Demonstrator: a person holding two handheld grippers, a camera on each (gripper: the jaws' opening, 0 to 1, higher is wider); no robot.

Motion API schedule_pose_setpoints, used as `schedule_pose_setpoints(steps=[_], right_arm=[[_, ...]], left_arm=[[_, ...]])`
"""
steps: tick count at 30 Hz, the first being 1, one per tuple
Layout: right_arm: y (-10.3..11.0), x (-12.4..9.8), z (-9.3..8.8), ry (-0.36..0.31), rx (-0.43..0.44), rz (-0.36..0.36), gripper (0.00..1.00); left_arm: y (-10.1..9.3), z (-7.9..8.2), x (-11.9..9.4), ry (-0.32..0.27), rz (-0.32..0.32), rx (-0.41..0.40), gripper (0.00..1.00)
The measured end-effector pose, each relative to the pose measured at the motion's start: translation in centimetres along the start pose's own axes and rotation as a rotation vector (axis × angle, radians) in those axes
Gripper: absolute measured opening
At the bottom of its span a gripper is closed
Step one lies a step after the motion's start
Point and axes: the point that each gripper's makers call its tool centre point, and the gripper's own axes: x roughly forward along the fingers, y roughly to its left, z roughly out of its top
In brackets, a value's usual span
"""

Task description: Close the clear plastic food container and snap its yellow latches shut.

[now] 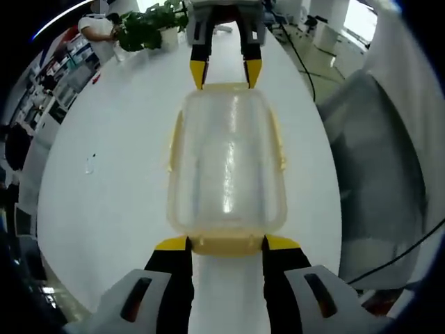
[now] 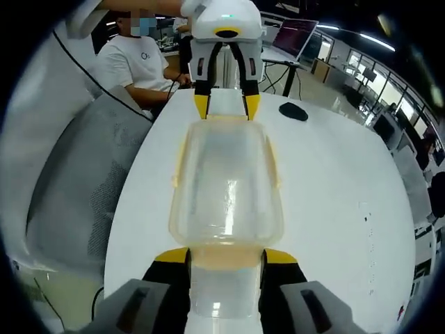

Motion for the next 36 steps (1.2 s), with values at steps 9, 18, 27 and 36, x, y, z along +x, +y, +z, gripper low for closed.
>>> schedule_pose_setpoints(steps=[9, 18, 27, 36], right_arm=[[-0.1, -1.1, -2.4, 0.005, 0.005, -0.004, 0.37], [0.0, -2.1, -4.6, 0.002, 0.025, -0.014, 0.37], [-0.1, -2.8, -6.9, 0.016, 0.031, -0.019, 0.37], [0.2, -3.1, -8.7, 0.025, 0.041, -0.015, 0.37]], left_arm=[[0.1, 2.3, 1.2, -0.002, -0.005, 0.005, 0.36], [0.5, 4.4, 2.4, 0.001, -0.010, 0.024, 0.36], [0.6, 6.5, 3.9, -0.009, -0.014, 0.030, 0.36], [0.5, 7.8, 5.0, -0.008, -0.025, 0.037, 0.36]])
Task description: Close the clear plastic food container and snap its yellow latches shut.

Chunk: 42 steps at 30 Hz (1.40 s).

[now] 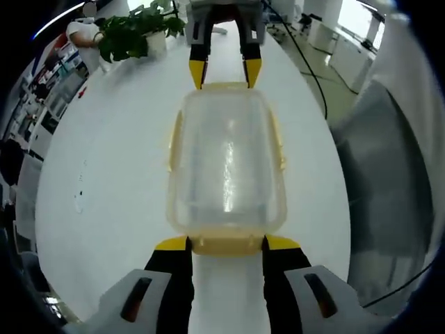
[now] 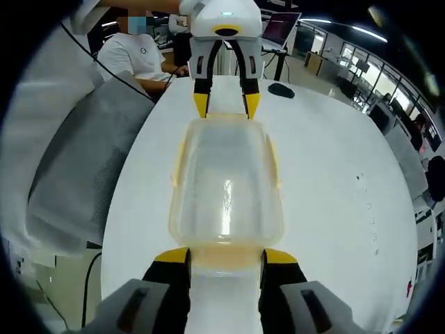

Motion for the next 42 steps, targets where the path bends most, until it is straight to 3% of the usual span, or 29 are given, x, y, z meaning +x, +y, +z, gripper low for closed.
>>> schedule_pose_setpoints(steps=[15, 42], right_arm=[[-0.1, -0.2, -2.2, 0.030, -0.002, -0.002, 0.37], [-0.2, 0.7, -3.5, 0.038, 0.005, 0.004, 0.37]], left_arm=[[-0.1, 1.6, 1.4, 0.014, -0.003, -0.005, 0.36], [0.1, 1.6, 3.0, 0.064, -0.011, 0.010, 0.37]])
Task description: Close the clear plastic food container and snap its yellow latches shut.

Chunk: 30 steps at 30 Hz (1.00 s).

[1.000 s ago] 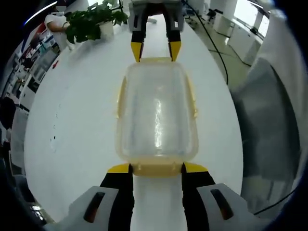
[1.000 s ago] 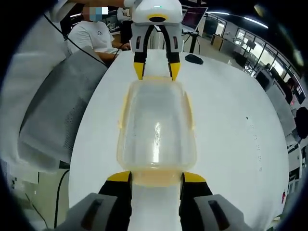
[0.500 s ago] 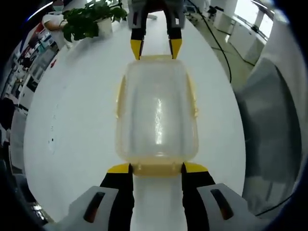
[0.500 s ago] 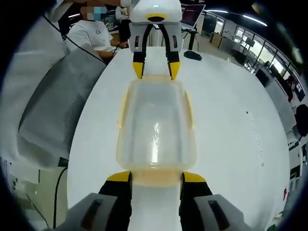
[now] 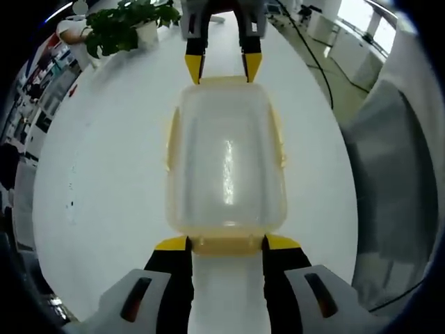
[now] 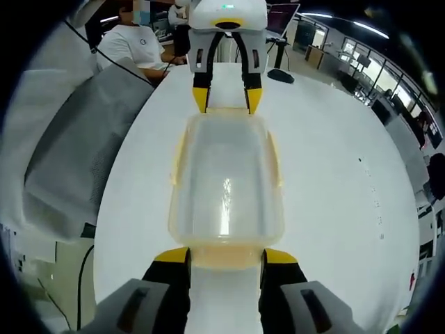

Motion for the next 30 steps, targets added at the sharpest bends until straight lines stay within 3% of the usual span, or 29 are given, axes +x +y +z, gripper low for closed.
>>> schedule_pose_setpoints(steps=[13, 25, 30], right_arm=[[0.4, 0.8, 0.2, -0.004, 0.009, 0.013, 0.37], [0.6, 0.9, -0.1, 0.036, -0.024, 0.006, 0.38], [1.3, 0.8, -1.0, 0.075, -0.027, 0.028, 0.44]], left_arm=[[-0.2, -0.7, 0.3, 0.008, -0.004, 0.001, 0.37], [-0.3, -1.0, 0.4, 0.002, 0.003, 0.013, 0.38], [-0.3, -2.2, 0.6, 0.026, 0.006, 0.026, 0.38]])
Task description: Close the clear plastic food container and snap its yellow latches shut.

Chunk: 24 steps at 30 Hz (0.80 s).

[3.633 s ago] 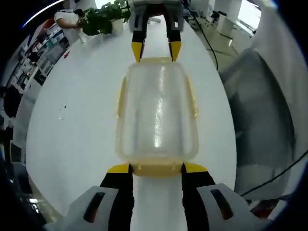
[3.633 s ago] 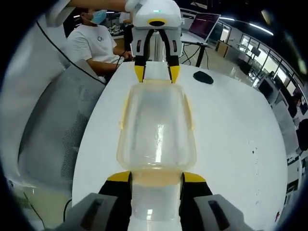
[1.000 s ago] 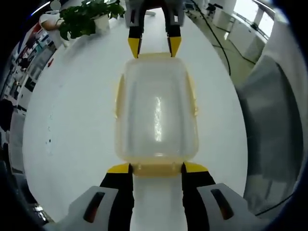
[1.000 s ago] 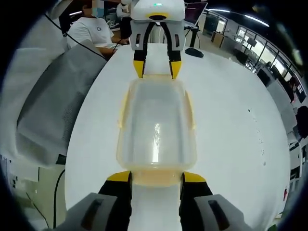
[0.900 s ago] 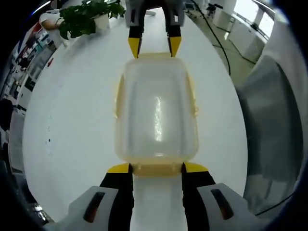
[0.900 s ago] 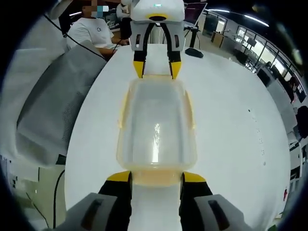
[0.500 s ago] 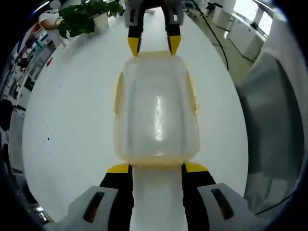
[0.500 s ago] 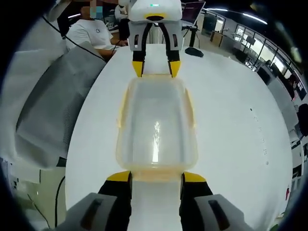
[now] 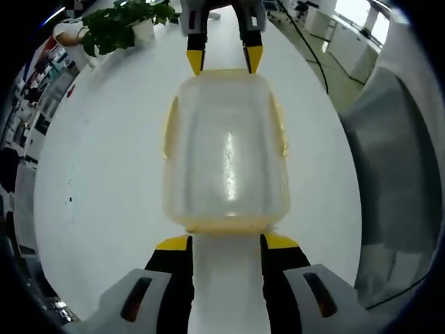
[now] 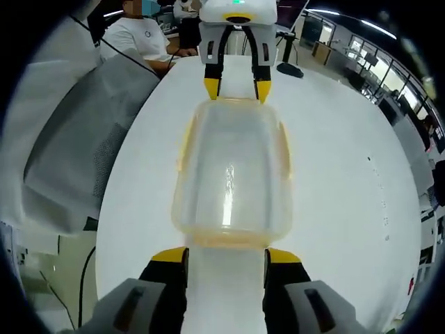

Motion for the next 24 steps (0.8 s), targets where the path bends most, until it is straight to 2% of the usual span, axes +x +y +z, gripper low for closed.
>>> schedule_pose_setpoints(steps=[2, 4, 6, 9, 10, 11, 12, 14, 15, 18, 19, 20, 22, 24], right_arm=[[0.2, -0.3, -0.3, 0.003, 0.010, 0.005, 0.43], [0.1, -0.7, -0.6, -0.008, 0.047, 0.000, 0.43], [0.1, -1.3, -0.4, -0.046, 0.121, -0.004, 0.43], [-0.6, -2.2, -0.3, -0.072, 0.175, -0.043, 0.41], [-0.9, -2.6, -0.3, -0.080, 0.204, -0.075, 0.39], [-1.0, -2.8, -0.2, -0.087, 0.223, -0.090, 0.38], [-0.9, -2.9, -0.1, -0.096, 0.296, -0.102, 0.38], [-0.9, -3.0, 0.1, -0.116, 0.380, -0.115, 0.42], [-1.1, -3.1, 0.6, -0.152, 0.427, -0.136, 0.42], [-0.7, -3.0, 1.1, -0.176, 0.573, -0.153, 0.38], [-0.7, -2.8, 1.2, -0.182, 0.631, -0.163, 0.38], [-0.8, -2.8, 1.4, -0.199, 0.655, -0.173, 0.39], [-0.8, -2.6, 1.5, -0.200, 0.749, -0.183, 0.37], [-0.8, -2.5, 2.2, -0.233, 0.814, -0.186, 0.36]], left_arm=[[-0.1, -0.6, -0.2, 0.001, 0.005, -0.012, 0.45], [-0.2, -0.8, -0.5, -0.016, 0.004, -0.035, 0.44], [-0.1, -0.7, -1.1, -0.056, 0.018, -0.104, 0.45], [0.1, 0.3, -2.2, -0.174, 0.017, -0.279, 0.45], [0.4, 0.9, -2.7, -0.226, 0.021, -0.354, 0.44], [0.8, 1.9, -3.5, -0.312, 0.027, -0.433, 0.45], [1.1, 2.4, -3.9, -0.357, 0.033, -0.480, 0.45], [1.4, 3.1, -4.5, -0.408, 0.039, -0.572, 0.45], [1.6, 3.2, -4.6, -0.424, 0.050, -0.640, 0.44], [1.3, 2.6, -4.0, -0.398, 0.049, -0.774, 0.43], [0.9, 2.8, -3.9, -0.407, 0.034, -0.815, 0.44], [0.9, 2.8, -3.8, -0.417, 0.041, -0.832, 0.44], [0.8, 2.1, -3.4, -0.390, 0.058, -0.893, 0.41], [0.6, 2.2, -3.2, -0.402, 0.058, -0.898, 0.43]])
